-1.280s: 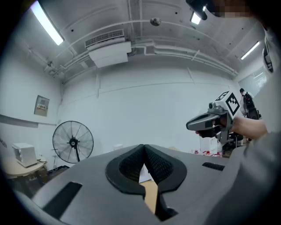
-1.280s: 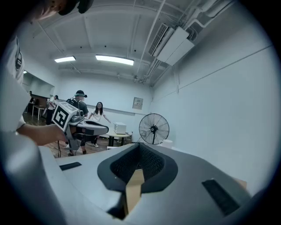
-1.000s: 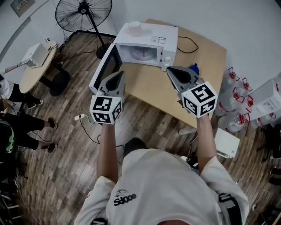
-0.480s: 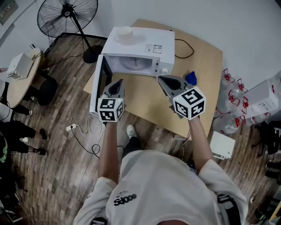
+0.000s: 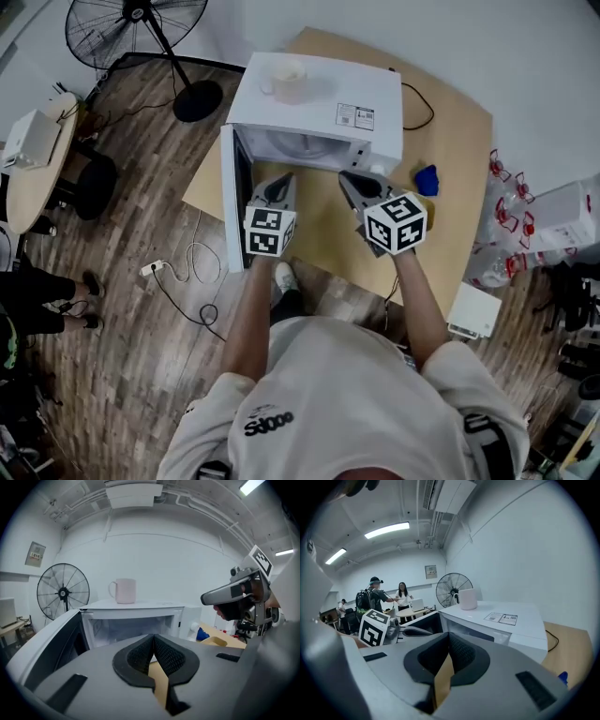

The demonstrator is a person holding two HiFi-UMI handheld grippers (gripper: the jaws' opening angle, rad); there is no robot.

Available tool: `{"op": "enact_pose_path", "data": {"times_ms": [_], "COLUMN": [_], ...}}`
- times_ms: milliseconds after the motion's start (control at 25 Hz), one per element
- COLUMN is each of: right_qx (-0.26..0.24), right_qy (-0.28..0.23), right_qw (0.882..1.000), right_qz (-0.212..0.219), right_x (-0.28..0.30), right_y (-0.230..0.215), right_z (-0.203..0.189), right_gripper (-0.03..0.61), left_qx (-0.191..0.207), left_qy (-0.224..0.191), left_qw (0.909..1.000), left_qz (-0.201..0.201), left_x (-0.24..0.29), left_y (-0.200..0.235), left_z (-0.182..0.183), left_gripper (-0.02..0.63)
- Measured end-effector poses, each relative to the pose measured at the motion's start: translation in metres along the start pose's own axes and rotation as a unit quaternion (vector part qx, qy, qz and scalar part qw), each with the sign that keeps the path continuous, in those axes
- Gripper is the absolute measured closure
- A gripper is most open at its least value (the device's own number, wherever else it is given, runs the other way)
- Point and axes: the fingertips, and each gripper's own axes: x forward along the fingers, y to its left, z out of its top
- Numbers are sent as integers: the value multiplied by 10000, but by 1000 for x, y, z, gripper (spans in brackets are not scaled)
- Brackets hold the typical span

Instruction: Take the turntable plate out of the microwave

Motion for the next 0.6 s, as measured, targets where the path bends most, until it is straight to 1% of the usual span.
{"op": "enact_pose_path", "data": {"times_ms": [120,360,600], "right_qx": [76,215,482], "right_qy": [150,381,554], "right_qw": [9999,9990,9970], "right_qz": [-1,-98,-239], "right_x": [19,51,89], "right_y": [-1,-6,-17], "right_z": [-9,-22,-32], "right_gripper": [573,574,573], "left_qx": [43,-186,-312], "left_qy": [89,225,366], "left_qw": [9999,9996,9988], "left_qz": [-66,51,49], "left_x": [1,-2,17], "left_y": [9,50,91], "left_z": [-8,-25,-34], "left_gripper": [597,597,597]}}
